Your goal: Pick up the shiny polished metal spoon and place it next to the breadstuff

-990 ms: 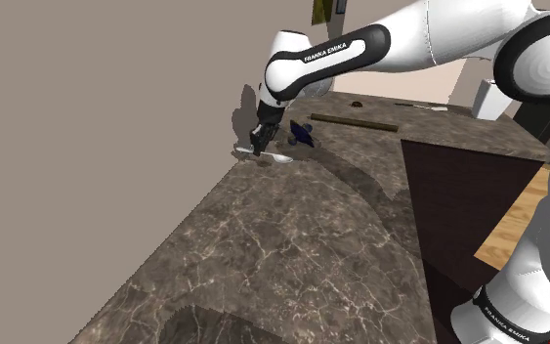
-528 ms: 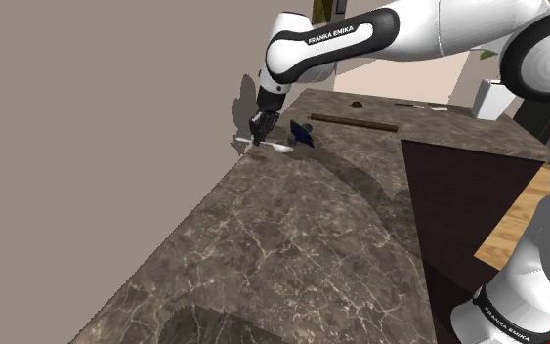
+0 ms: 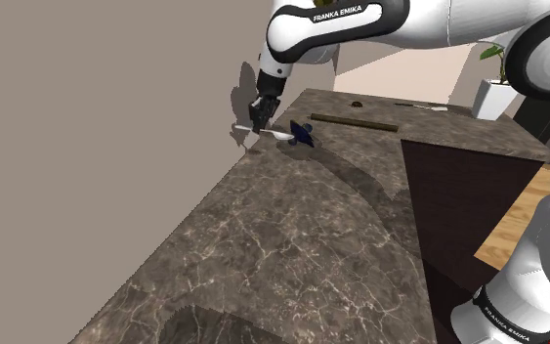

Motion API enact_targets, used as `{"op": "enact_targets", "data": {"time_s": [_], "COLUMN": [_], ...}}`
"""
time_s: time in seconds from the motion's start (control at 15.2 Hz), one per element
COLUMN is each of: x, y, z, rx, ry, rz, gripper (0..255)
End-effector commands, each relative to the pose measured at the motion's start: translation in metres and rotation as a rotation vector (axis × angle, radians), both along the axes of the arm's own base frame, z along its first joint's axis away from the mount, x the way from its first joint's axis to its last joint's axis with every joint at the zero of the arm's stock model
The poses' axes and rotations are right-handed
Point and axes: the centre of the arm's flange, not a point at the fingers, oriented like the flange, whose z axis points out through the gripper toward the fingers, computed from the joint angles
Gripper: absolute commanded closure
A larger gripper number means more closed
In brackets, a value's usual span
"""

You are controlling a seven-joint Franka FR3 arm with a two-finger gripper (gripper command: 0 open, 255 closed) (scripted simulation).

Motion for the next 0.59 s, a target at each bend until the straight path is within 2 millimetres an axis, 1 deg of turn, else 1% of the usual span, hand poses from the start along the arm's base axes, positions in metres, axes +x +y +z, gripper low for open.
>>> {"op": "enact_targets", "data": {"time_s": [0.0,0.4,0.53], "x": [0.000,0.000,-0.016], "y": [0.000,0.000,0.021], "z": [0.011,0.041,0.041], "rx": [0.000,0.000,0.000], "ry": [0.000,0.000,0.000], "rz": [0.000,0.000,0.000], "gripper": [255,255,255]}}
